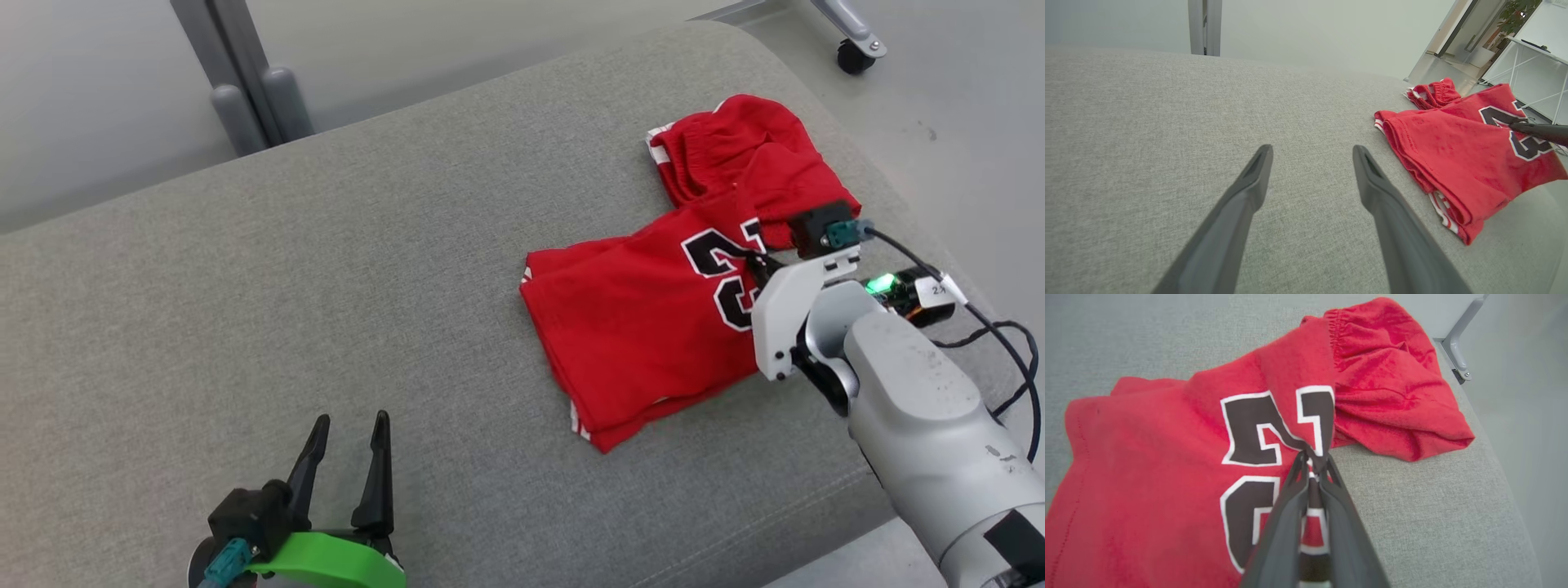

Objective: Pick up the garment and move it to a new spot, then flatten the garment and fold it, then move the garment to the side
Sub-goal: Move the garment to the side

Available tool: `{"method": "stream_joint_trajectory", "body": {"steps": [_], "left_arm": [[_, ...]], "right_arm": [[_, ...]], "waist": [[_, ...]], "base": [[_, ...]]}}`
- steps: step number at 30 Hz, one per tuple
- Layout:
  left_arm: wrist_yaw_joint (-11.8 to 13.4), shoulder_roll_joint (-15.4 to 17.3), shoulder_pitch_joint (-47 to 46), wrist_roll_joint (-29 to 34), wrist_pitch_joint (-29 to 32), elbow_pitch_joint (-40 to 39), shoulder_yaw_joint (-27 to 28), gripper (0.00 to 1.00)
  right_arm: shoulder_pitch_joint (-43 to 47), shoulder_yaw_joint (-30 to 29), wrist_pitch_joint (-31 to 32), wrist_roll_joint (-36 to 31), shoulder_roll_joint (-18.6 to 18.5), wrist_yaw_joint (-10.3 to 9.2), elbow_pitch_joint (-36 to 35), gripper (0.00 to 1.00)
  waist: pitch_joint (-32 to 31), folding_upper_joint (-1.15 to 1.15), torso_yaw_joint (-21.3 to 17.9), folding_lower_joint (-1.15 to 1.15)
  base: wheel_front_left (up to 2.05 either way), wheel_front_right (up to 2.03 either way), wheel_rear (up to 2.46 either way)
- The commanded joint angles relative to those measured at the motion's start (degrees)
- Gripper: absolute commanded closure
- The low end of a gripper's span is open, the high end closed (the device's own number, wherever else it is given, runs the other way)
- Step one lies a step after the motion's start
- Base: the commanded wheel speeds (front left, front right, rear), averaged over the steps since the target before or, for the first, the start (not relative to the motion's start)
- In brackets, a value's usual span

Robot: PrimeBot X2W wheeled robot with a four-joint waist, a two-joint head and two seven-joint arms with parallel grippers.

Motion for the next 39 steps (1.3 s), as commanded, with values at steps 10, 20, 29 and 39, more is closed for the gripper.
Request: {"method": "stream_joint_trajectory", "body": {"steps": [10, 20, 29, 39], "left_arm": [[-0.3, 0.2, -1.3, -0.2, 0.0, -0.7, 0.0, 0.00], [-0.4, 0.2, -2.1, -0.2, 0.0, -0.8, -0.1, 0.00], [-0.5, 0.2, -3.2, 0.3, 0.0, -0.9, -0.1, 0.00], [-0.6, 0.2, -3.0, 0.9, 0.0, -0.5, 0.7, 0.00]], "right_arm": [[-10.3, -6.9, 0.1, -3.8, 0.4, -0.10, 4.0, 1.00], [-16.6, -18.7, -2.3, -10.1, -7.0, -0.10, 11.7, 1.00], [-17.2, -29.1, -7.5, -18.1, -11.3, -0.10, 15.7, 0.00], [-14.2, -37.4, -9.9, -27.0, -7.9, -0.10, 16.2, 0.00]], "waist": [[0.9, 0.00, 4.4, 0.00], [3.1, 0.00, 9.5, 0.00], [5.0, 0.00, 12.0, 0.00], [4.6, 0.00, 12.1, 0.00]], "base": [[0.00, 0.00, 0.00], [0.00, 0.00, 0.00], [0.00, 0.00, 0.00], [0.00, 0.00, 0.00]]}}
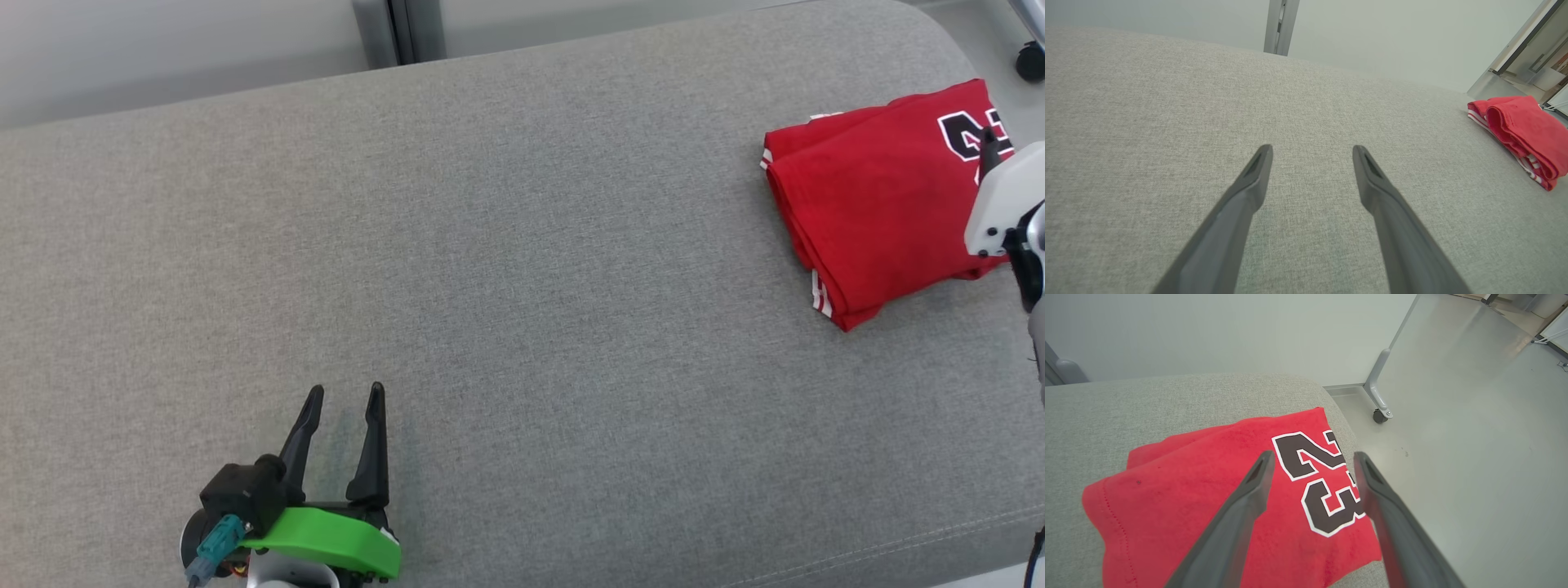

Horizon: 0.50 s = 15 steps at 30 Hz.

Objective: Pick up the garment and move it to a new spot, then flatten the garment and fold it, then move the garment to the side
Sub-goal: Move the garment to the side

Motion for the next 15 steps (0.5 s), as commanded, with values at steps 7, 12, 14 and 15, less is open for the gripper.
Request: {"method": "stream_joint_trajectory", "body": {"steps": [7, 12, 14, 15], "left_arm": [[-0.3, 0.2, 0.2, 1.2, 0.0, -0.5, 1.3, 0.00], [-0.4, 0.3, 1.0, 1.4, 0.0, -0.7, 2.9, 0.00], [-0.3, 0.3, 1.7, 1.5, 0.0, -0.8, 3.8, 0.00], [-0.2, 0.3, 2.1, 1.6, 0.0, -0.8, 4.2, 0.00]], "right_arm": [[1.9, -0.5, -3.7, -4.6, 4.0, -0.10, -2.2, 0.00], [3.4, 1.7, -7.8, -5.9, 6.7, -0.10, -2.5, 0.00], [4.1, 2.6, -9.5, -5.9, 7.8, -0.10, -2.8, 0.00], [5.1, 3.1, -10.2, -5.8, 8.6, -0.10, -3.0, 0.00]], "waist": [[-3.4, 0.00, -0.9, 0.00], [-7.4, 0.00, -0.5, 0.00], [-9.3, 0.00, -0.2, 0.00], [-10.5, 0.00, 0.0, 0.00]], "base": [[0.00, 0.00, 0.00], [0.00, 0.00, 0.00], [0.00, 0.00, 0.00], [0.00, 0.00, 0.00]]}}
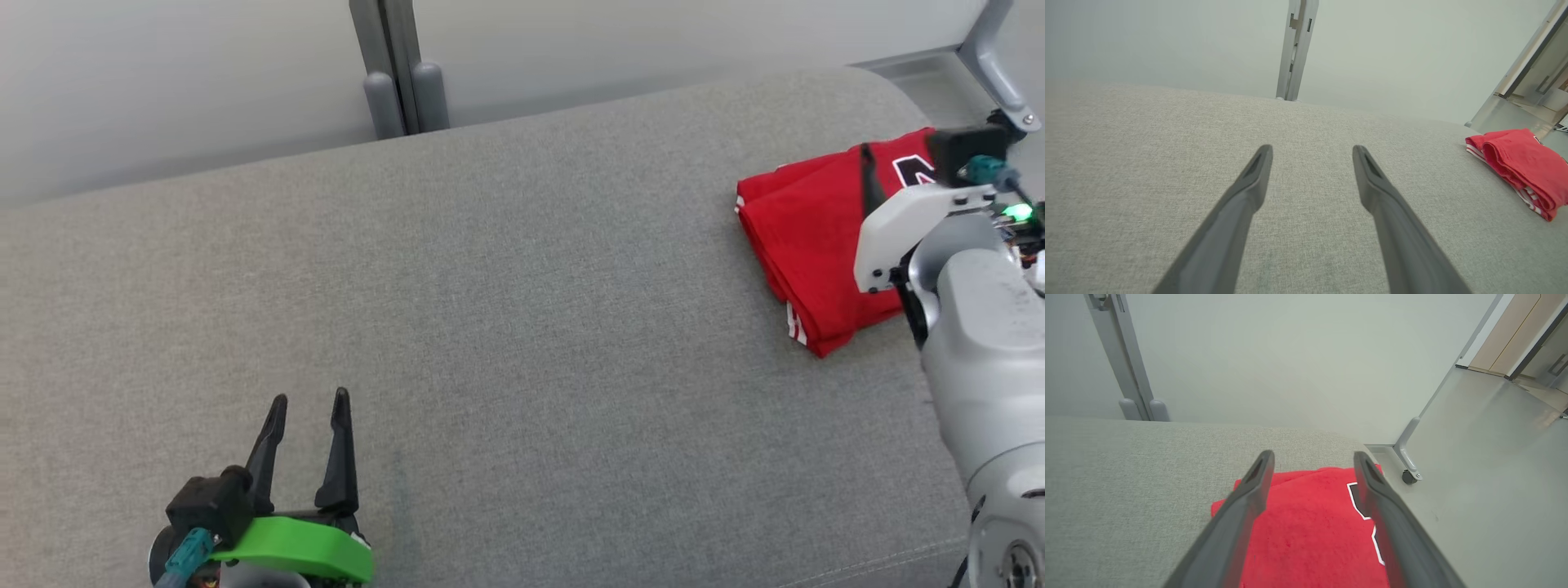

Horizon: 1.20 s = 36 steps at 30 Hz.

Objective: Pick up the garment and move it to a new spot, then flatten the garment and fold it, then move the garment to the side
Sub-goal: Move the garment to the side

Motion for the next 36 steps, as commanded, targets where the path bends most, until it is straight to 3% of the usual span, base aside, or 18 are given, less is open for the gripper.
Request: {"method": "stream_joint_trajectory", "body": {"steps": [1, 6, 14, 21, 26, 36], "left_arm": [[-0.1, 0.2, 1.4, 0.6, 0.0, -0.1, 0.7, 0.00], [-0.1, 0.2, 3.2, 0.6, 0.0, -0.1, 2.5, 0.00], [-0.2, 0.2, 7.5, -0.6, 0.0, -0.3, 4.5, 0.00], [0.1, 0.1, 11.6, -1.8, 0.0, -0.6, 5.4, 0.00], [0.1, 0.1, 13.6, -1.7, 0.0, 0.0, 4.4, 0.00], [0.5, 0.1, 14.1, -2.0, 0.0, 1.0, 3.1, 0.00]], "right_arm": [[2.0, 0.6, -0.8, 0.0, 1.0, -0.10, -0.4, 0.00], [7.3, 2.2, -1.8, 3.1, 3.9, -0.10, -3.3, 0.00], [24.6, 7.0, -1.9, 11.0, 6.8, -0.10, -20.1, 0.00], [39.2, 12.4, -1.9, 19.5, 6.9, -0.10, -32.2, 0.00], [47.5, 13.7, -2.0, 20.9, 7.0, -0.10, -38.6, 0.00], [54.3, 14.2, -2.0, 23.8, 7.0, -0.10, -45.3, 0.00]], "waist": [[-4.3, 0.00, 0.8, 0.00], [-7.6, 0.00, 2.9, 0.00], [-10.7, 0.00, 5.3, 0.00], [-11.6, 0.00, 6.1, 0.00], [-11.8, 0.00, 6.8, 0.00], [-11.6, 0.00, 6.5, 0.00]], "base": [[0.00, 0.00, 0.00], [0.00, 0.00, 0.00], [0.00, 0.00, 0.00], [0.00, 0.00, 0.00], [0.00, 0.00, 0.00], [0.00, 0.00, 0.00]]}}
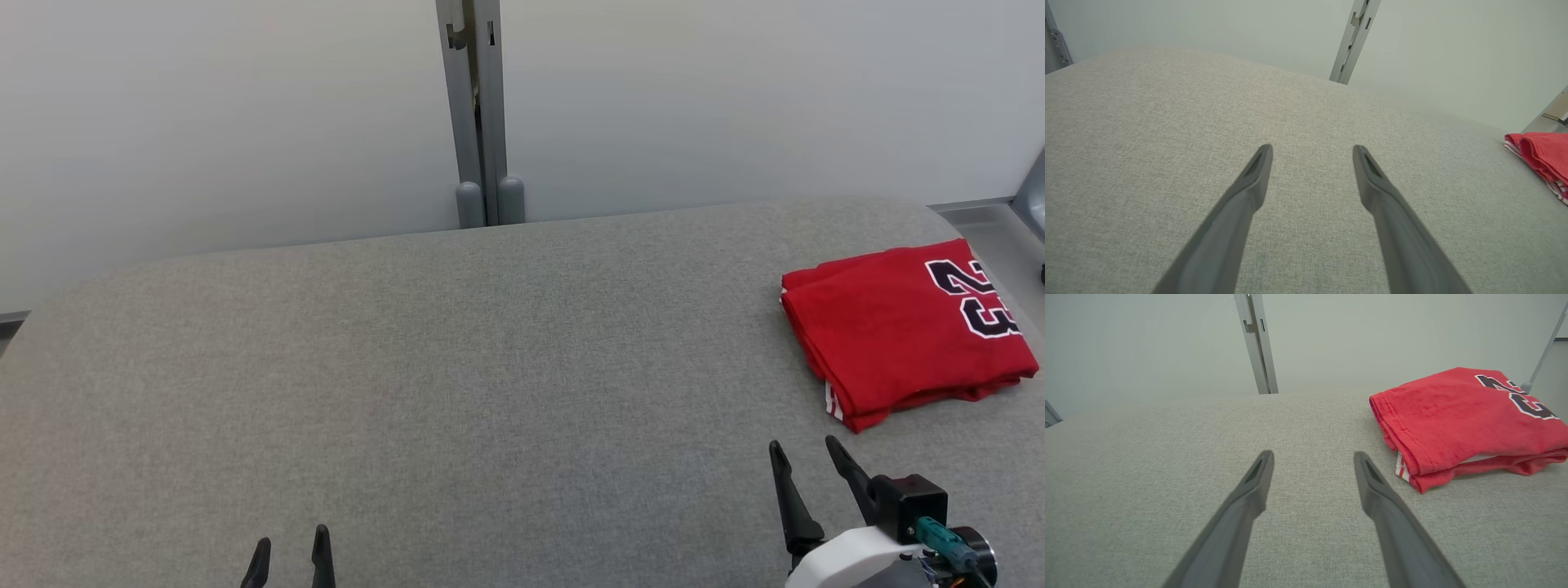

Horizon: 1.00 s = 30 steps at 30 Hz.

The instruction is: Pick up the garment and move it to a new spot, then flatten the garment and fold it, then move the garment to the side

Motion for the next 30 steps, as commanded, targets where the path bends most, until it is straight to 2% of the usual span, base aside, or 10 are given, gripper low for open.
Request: {"method": "stream_joint_trajectory", "body": {"steps": [1, 12, 13, 18, 30], "left_arm": [[0.3, 0.2, 0.3, -0.2, 0.0, 0.1, -0.1, 0.00], [0.3, 0.1, -0.5, 0.1, 0.0, 0.2, 0.1, 0.00], [0.2, 0.0, -0.1, 0.1, 0.0, 0.5, 0.0, 1.00], [0.2, -0.2, 0.0, -0.2, 0.1, 2.8, 0.0, 1.00], [0.0, -0.1, -3.0, -11.4, 3.6, 2.3, 1.8, 1.00]], "right_arm": [[0.6, 0.3, -0.3, 0.6, -0.2, -0.10, -0.8, 0.00], [1.1, 0.4, -0.3, 0.9, -0.2, -0.10, -2.5, 0.00], [0.3, 0.6, 0.0, 0.6, 0.0, 0.00, -2.0, 1.00], [1.6, 0.6, 0.4, 0.9, 0.4, 0.00, 0.2, 1.00], [0.3, -0.9, 3.8, 14.0, 0.3, -0.01, -0.9, 1.00]], "waist": [[0.0, 0.00, -0.1, 0.00], [0.1, 0.00, 0.1, 0.00], [0.1, 0.00, 0.1, 0.00], [0.1, 0.00, 0.1, 0.00], [0.7, 0.00, 0.1, 0.00]], "base": [[0.00, 0.00, 0.00], [0.00, 0.00, 0.00], [0.00, 0.00, 0.00], [0.00, 0.00, 0.00], [0.00, 0.00, 0.00]]}}
